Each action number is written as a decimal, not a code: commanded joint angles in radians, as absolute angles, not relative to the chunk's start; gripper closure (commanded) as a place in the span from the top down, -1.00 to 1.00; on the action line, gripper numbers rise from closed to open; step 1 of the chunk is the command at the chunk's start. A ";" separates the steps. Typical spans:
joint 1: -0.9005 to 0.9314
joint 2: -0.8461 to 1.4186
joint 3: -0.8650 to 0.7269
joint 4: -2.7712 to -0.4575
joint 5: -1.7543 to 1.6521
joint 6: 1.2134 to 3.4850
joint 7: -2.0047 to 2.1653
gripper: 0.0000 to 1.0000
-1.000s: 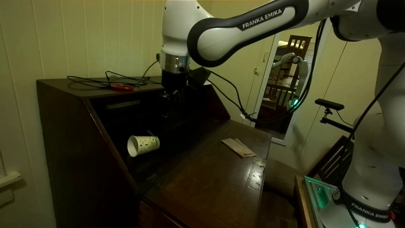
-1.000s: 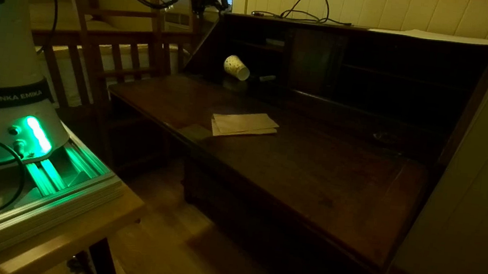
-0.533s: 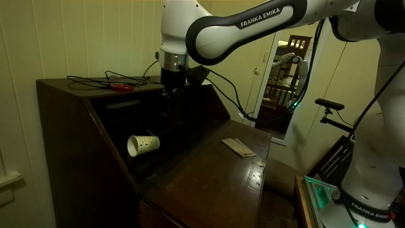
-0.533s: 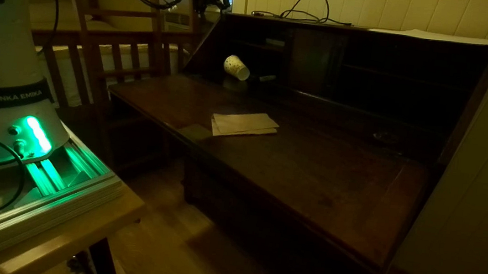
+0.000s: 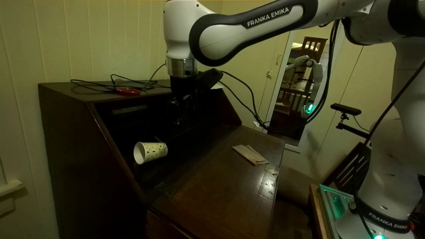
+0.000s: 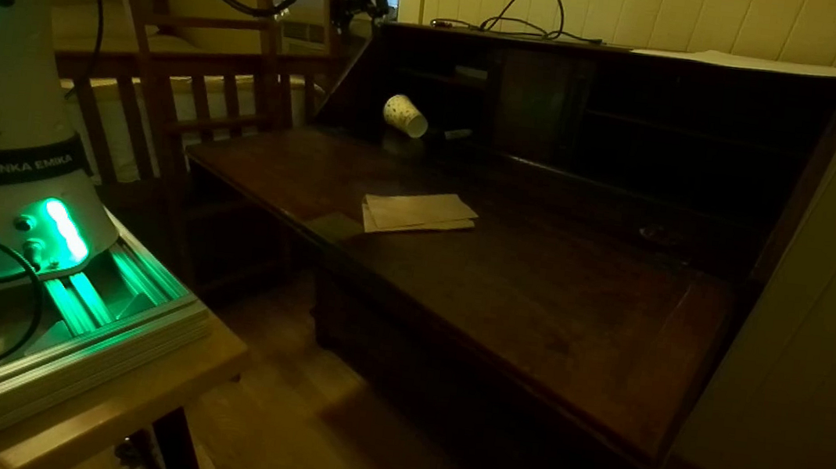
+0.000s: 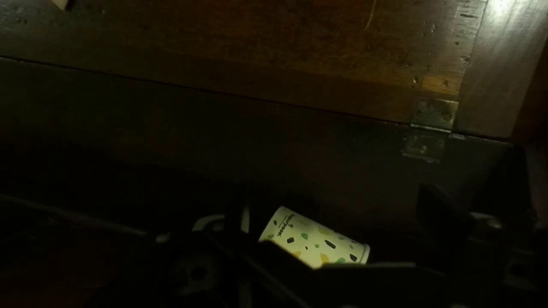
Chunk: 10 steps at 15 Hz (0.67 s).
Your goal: Place the coffee cup upright.
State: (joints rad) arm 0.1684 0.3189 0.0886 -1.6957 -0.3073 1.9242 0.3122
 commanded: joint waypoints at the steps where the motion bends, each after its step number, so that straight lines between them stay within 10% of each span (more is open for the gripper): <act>1: 0.202 0.371 0.065 -1.616 -0.300 1.810 0.420 1.00; 10: 0.197 0.360 0.067 -1.642 -0.300 1.836 0.398 1.00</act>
State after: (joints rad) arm 0.1851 0.3601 0.0807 -1.6447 -0.3052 1.8385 0.4005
